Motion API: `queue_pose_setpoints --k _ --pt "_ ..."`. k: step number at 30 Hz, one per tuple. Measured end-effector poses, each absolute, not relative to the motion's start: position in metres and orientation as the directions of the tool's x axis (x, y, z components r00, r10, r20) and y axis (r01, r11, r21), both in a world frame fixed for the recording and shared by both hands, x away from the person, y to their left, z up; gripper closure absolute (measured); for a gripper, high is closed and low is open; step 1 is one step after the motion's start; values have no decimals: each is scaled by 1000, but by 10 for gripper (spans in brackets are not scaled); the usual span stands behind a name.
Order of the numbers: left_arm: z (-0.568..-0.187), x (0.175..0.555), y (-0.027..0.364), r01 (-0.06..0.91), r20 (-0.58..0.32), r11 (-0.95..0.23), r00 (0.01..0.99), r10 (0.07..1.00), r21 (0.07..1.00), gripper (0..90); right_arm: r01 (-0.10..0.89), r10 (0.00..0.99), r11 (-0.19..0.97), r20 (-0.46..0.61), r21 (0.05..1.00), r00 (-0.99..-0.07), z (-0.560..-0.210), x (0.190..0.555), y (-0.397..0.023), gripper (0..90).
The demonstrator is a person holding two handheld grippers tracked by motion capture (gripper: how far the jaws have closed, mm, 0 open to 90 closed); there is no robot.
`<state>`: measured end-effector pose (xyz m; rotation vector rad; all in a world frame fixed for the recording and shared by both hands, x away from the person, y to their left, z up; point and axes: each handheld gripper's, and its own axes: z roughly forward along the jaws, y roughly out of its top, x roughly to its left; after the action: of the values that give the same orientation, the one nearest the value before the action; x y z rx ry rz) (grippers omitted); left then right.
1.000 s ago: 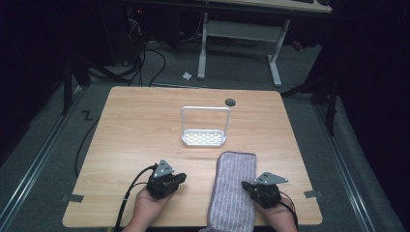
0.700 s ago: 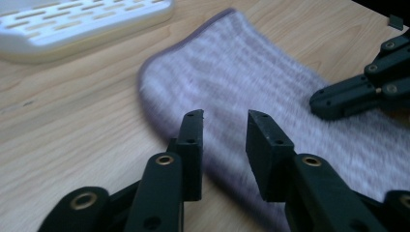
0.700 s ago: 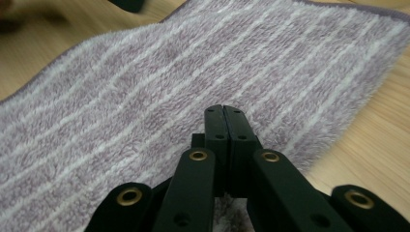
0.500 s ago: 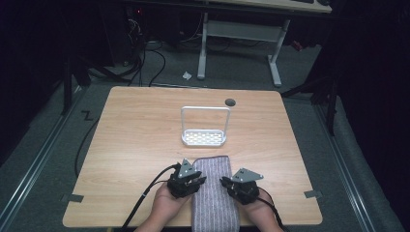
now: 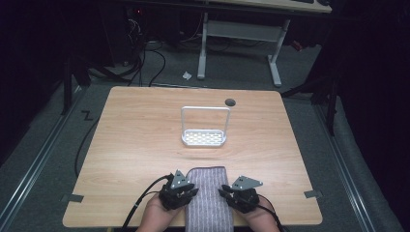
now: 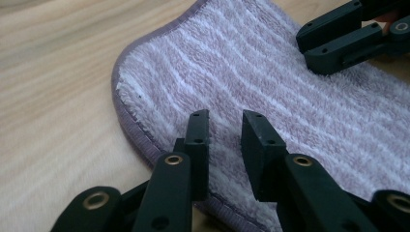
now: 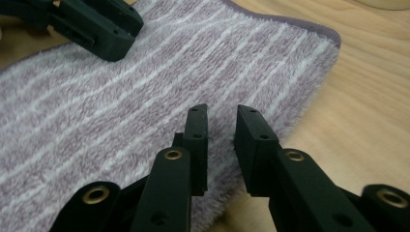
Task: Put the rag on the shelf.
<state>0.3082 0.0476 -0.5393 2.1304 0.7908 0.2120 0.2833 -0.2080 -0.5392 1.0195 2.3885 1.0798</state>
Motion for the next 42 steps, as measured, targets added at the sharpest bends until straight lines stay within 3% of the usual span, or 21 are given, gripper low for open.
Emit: queue_pose_setpoints --k 10,15,22,31,34,39,42 --pt "-533 310 62 495 -191 -345 750 634 798 666 473 721 441 12 763 -693 -540 278 -206 716" --pt "-532 323 72 513 -185 -273 674 715 814 538 449 736 362 45 817 -675 -531 277 -213 656" --pt "-539 342 56 548 -160 -316 653 740 774 472 454 792 318 30 833 -609 -530 282 -226 636" --pt "-542 342 52 552 -175 -305 654 736 776 553 470 830 308 9 827 -558 -533 288 -231 641" --pt "-542 341 49 549 -175 -311 661 730 776 613 486 831 292 33 824 -555 -534 294 -226 539" --pt "-543 336 45 544 -175 -314 668 723 778 679 486 836 303 16 820 -549 -529 313 -215 484" --pt "-544 335 46 547 -182 -309 667 722 778 733 536 854 289 39 794 -518 -532 331 -212 495"
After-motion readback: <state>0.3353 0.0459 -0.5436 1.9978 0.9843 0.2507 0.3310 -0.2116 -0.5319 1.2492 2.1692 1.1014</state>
